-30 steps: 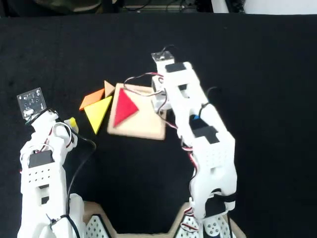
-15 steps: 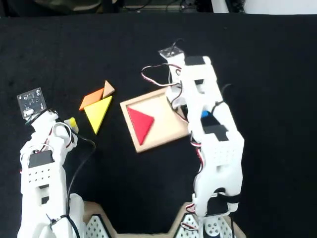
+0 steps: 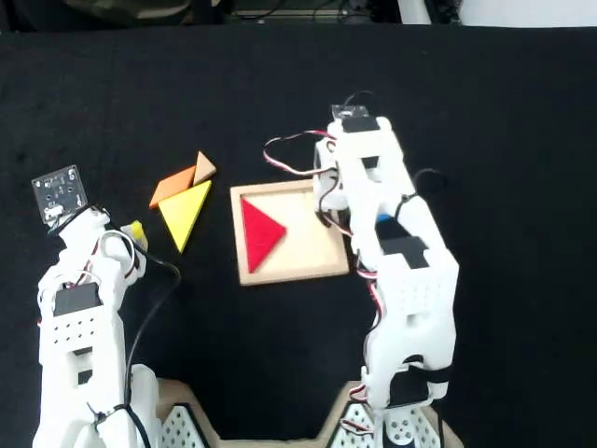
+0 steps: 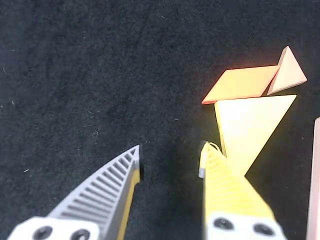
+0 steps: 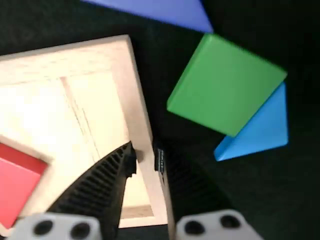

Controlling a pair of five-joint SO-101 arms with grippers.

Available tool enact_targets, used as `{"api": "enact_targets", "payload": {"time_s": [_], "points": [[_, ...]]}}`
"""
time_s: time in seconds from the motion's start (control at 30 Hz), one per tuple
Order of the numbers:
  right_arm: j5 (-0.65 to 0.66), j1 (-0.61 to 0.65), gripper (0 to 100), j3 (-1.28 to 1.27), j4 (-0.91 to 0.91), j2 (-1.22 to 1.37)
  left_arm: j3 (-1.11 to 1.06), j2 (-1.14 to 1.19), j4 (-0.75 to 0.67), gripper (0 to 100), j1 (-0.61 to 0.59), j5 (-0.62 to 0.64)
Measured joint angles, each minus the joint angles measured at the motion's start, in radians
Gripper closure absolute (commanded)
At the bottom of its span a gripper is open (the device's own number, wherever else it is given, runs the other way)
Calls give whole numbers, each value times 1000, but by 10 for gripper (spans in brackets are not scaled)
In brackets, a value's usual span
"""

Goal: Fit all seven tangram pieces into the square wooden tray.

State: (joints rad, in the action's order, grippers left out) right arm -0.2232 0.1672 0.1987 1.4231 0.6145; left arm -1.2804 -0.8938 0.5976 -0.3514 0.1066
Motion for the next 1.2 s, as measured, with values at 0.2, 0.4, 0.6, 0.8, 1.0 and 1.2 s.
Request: {"api": "enact_targets", "payload": {"time_s": [0.2,0.4,0.6,0.8,1.0,1.2], "points": [[-107,25,987,-3,2,-2,0,0,0,798,0,0],[-107,37,947,-9,32,-64,0,0,0,798,0,0],[-26,69,678,-9,152,-187,0,0,0,798,0,0],[74,97,675,-12,215,-241,0,0,0,798,0,0],[247,38,982,38,218,-313,-15,0,0,798,0,0],[305,-74,985,43,64,-318,-15,0,0,798,0,0]]}}
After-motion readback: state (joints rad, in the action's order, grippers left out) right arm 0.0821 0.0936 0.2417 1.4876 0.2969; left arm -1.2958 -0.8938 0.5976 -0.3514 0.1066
